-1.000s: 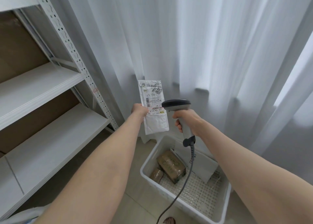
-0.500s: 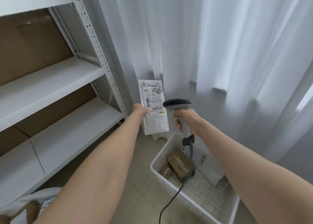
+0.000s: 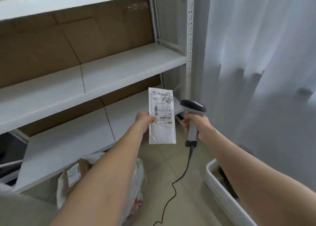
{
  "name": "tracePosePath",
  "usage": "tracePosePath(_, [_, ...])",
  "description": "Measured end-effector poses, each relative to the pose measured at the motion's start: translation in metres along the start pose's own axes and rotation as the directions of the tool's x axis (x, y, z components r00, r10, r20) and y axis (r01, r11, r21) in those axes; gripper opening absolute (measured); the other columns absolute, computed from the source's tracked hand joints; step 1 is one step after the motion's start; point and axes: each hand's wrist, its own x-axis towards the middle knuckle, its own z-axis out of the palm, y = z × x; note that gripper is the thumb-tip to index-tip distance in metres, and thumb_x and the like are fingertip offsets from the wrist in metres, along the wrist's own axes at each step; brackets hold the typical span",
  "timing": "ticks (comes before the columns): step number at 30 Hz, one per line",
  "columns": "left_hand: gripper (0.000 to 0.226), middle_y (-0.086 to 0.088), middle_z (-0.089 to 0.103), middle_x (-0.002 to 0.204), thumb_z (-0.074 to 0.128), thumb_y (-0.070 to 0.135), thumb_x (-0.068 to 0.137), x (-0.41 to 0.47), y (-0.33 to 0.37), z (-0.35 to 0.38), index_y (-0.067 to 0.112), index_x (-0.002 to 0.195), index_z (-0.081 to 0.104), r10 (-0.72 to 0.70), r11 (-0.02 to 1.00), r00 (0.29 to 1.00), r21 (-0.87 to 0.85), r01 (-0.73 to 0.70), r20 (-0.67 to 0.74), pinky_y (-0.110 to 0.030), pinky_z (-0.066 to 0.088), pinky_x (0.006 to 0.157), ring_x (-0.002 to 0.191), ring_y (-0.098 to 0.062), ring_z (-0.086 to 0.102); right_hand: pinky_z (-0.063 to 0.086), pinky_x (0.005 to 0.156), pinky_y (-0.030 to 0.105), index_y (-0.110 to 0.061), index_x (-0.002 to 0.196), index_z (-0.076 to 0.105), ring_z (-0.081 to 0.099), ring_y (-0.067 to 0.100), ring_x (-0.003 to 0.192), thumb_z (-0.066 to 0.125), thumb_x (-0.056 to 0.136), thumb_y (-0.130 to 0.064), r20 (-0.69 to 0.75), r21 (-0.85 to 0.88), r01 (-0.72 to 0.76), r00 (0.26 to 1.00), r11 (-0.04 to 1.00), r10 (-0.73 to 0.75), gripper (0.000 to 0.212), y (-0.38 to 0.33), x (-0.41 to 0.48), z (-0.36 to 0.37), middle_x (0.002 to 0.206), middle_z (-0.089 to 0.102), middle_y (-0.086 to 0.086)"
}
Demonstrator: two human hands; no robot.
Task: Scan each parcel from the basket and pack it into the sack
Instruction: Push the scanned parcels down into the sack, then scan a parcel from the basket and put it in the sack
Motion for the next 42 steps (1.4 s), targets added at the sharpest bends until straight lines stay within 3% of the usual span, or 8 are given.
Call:
tracePosePath(8, [0.031, -0.014, 0.067, 0.115, 0.065, -0.003, 0.084, 0.046, -0.117, -0.233, 0.002, 0.114, 0.066, -0.127, 0.987, 0.965, 0.063, 0.145, -0.230, -0.037, 0.053, 0.088, 0.098, -0.029, 0.065, 0.045, 0.042, 0.022, -0.003, 0.080, 0.062, 0.056, 0.016, 0.041, 0.068, 0.086, -0.006, 0.073, -0.092, -0.130, 0.988, 0.987, 0.137, 0.009, 0.109, 0.017, 0.203, 0.064, 0.063, 0.010])
tracePosePath(13, [0.032, -0.018, 0.067, 0.114, 0.051, -0.009, 0.085, 0.048, -0.186, -0.304, 0.002, 0.110, 0.068, -0.194, 0.971, 0.919, 0.068, 0.230, -0.344, -0.042, 0.053, 0.090, 0.101, -0.033, 0.064, 0.045, 0.042, 0.022, -0.003, 0.081, 0.060, 0.055, 0.017, 0.044, 0.072, 0.083, -0.006, 0.086, -0.166, -0.225, 0.967, 0.960, 0.242, 0.012, 0.168, 0.017, 0.275, 0.063, 0.061, 0.010])
tracePosePath(17, [0.037, -0.010, 0.067, 0.116, 0.053, -0.004, 0.086, 0.050, -0.240, -0.312, 0.010, 0.118, 0.066, -0.222, 0.947, 0.894, 0.132, 0.293, -0.390, -0.028, 0.050, 0.077, 0.104, -0.029, 0.063, 0.046, 0.045, 0.023, -0.003, 0.078, 0.059, 0.056, 0.017, 0.048, 0.072, 0.082, -0.005, 0.066, -0.231, -0.301, 0.944, 0.925, 0.323, 0.014, 0.210, 0.025, 0.299, 0.065, 0.063, 0.011])
tracePosePath(23, [0.032, -0.016, 0.061, 0.114, 0.053, -0.001, 0.085, 0.075, -0.321, -0.300, 0.007, 0.116, 0.047, -0.277, 0.891, 0.848, 0.209, 0.402, -0.452, -0.034, 0.047, 0.085, 0.107, -0.034, 0.058, 0.047, 0.046, 0.023, -0.005, 0.081, 0.061, 0.057, 0.016, 0.048, 0.072, 0.083, -0.008, 0.023, -0.252, -0.354, 0.928, 0.901, 0.371, 0.012, 0.265, 0.054, 0.301, 0.064, 0.062, 0.010])
tracePosePath(25, [0.029, -0.015, 0.062, 0.117, 0.054, -0.003, 0.085, 0.087, -0.343, -0.291, 0.007, 0.112, 0.056, -0.277, 0.871, 0.859, 0.265, 0.414, -0.430, -0.030, 0.044, 0.083, 0.110, -0.033, 0.057, 0.048, 0.050, 0.025, -0.005, 0.084, 0.063, 0.058, 0.016, 0.050, 0.072, 0.082, -0.009, 0.010, -0.267, -0.365, 0.924, 0.892, 0.381, 0.011, 0.280, 0.062, 0.297, 0.067, 0.064, 0.009])
tracePosePath(29, [0.034, -0.015, 0.060, 0.127, 0.047, -0.007, 0.089, 0.110, -0.374, -0.270, 0.006, 0.114, 0.068, -0.306, 0.860, 0.892, 0.306, 0.409, -0.333, -0.030, 0.041, 0.097, 0.117, -0.033, 0.055, 0.047, 0.053, 0.026, -0.005, 0.085, 0.063, 0.057, 0.017, 0.053, 0.070, 0.084, -0.007, -0.026, -0.260, -0.395, 0.915, 0.881, 0.403, 0.007, 0.302, 0.079, 0.289, 0.071, 0.063, 0.010])
tracePosePath(37, [0.053, -0.011, 0.041, 0.148, 0.041, -0.004, 0.092, 0.144, -0.379, -0.253, 0.012, 0.142, 0.043, -0.321, 0.815, 0.926, 0.440, 0.377, -0.198, -0.032, 0.036, 0.105, 0.132, -0.030, 0.042, 0.048, 0.056, 0.031, -0.003, 0.090, 0.058, 0.056, 0.020, 0.058, 0.068, 0.085, -0.004, -0.092, -0.180, -0.421, 0.907, 0.889, 0.411, 0.010, 0.307, 0.104, 0.264, 0.074, 0.062, 0.013])
tracePosePath(42, [0.044, -0.015, 0.043, 0.143, 0.043, 0.005, 0.094, 0.143, -0.347, -0.246, 0.006, 0.139, 0.045, -0.417, 0.650, 0.902, 0.657, 0.381, -0.112, -0.036, 0.041, 0.104, 0.128, -0.031, 0.043, 0.047, 0.052, 0.026, -0.003, 0.087, 0.060, 0.056, 0.019, 0.053, 0.068, 0.085, -0.005, -0.102, -0.123, -0.386, 0.921, 0.914, 0.375, 0.009, 0.286, 0.100, 0.246, 0.069, 0.062, 0.012])
